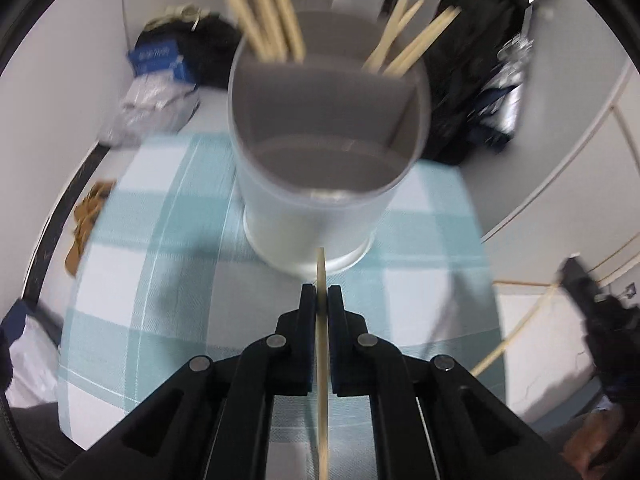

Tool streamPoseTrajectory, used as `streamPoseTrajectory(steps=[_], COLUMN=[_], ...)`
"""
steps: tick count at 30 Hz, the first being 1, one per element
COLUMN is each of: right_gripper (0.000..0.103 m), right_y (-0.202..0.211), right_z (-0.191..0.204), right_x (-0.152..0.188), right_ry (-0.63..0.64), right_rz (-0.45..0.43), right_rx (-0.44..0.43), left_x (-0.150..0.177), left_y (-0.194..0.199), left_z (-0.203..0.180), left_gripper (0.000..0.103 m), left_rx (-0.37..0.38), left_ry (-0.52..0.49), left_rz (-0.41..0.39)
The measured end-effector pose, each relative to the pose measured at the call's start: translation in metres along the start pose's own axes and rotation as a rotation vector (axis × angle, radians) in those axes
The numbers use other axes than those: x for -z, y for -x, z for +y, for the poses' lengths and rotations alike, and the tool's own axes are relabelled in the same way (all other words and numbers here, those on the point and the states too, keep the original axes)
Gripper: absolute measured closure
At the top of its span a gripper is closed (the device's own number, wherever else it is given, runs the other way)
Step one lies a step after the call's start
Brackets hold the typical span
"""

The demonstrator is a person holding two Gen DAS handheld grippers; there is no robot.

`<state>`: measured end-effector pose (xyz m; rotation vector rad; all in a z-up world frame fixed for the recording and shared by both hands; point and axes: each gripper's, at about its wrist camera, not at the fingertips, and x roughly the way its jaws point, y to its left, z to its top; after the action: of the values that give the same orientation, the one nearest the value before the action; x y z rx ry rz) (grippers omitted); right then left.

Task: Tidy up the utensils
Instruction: 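Lift both chopsticks and lower them into the white utensil holder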

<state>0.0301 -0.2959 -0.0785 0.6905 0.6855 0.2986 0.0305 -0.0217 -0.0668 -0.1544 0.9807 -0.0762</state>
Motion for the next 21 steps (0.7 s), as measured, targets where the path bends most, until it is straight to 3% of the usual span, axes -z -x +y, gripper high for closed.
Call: streamPoseTrajectory(steps=[4,10,14,21], right_gripper=[0.099,0.099,0.099,0.099], right_y=[0.009,0.015,0.022,0.024], right_z=[0.019,0.057,0.081,0.105], right_x=[0.004,0.020,0.032,0.045], right_ry=[0.080,0.267,0.374,0.452], right_rz=[-0.021,-0.051,-0.078,-0.095], right_rx=[-0.036,-0.077,-0.090,-0.060], left_x=[-0.003,-0.007,-0.006,0.002], left_y=[0.030,0.050,0.060,0.069], left_z=[-0.016,-0.025,-0.025,-0.024], left_gripper=[0.102,0.102,0.102,0.102], left_rx=[0.031,0.064,0.087,0.103], left_ry=[-0.033,-0.048,-0.070,-0.084], left_rz=[-0.110,-0.204,-0.235,-0.247])
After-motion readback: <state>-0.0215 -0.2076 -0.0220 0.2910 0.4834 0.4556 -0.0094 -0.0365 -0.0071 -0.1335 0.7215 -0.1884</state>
